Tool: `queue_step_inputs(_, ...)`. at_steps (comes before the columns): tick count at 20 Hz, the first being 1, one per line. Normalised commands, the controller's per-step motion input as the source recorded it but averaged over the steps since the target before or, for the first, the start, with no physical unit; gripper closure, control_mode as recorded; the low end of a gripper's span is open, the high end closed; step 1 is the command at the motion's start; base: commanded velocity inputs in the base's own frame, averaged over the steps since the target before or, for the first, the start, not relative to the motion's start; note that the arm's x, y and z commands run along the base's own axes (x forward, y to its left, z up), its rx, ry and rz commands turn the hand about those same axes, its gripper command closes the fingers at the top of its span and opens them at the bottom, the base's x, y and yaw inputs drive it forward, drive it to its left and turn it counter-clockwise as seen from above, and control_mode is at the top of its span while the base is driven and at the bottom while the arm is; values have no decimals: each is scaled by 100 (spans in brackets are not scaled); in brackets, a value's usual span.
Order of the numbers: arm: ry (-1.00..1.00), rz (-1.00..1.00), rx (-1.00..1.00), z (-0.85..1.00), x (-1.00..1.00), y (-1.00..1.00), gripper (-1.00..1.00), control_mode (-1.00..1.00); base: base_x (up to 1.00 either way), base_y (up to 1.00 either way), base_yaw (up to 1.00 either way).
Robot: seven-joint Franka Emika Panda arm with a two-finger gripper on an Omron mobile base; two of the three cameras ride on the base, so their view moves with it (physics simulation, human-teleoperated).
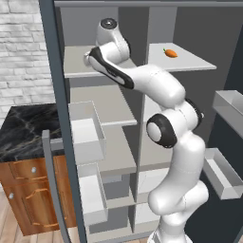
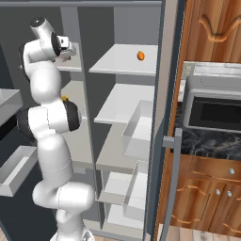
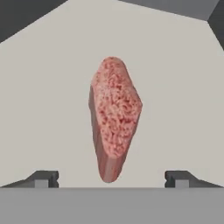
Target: There's a steak in the fridge that needs to be moved to the freezer for freezing. Pick up the steak from the fridge, place it on any shelf in the freezer, and close the fridge and freezer doors when done.
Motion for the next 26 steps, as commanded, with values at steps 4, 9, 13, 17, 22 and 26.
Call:
queue_step_inputs(4, 0, 0, 3, -34, -94, -9, -100, -100, 0, 0, 0)
queue_step_inputs(9, -3, -1, 11, -11, -100, -21, -100, -100, 0, 0, 0)
queue_step_inputs(13, 0, -3, 11, 0, -100, -59, -100, -100, 0, 0, 0)
queue_step_inputs(17, 5, -9, 0, 6, -100, -40, -100, -100, 0, 0, 0)
queue_step_inputs(22, 12, -14, 0, 0, -100, -63, -100, -100, 0, 0, 0)
queue_step_inputs(26, 15, -11, 0, 1, -99, -70, -100, -100, 0, 0, 0)
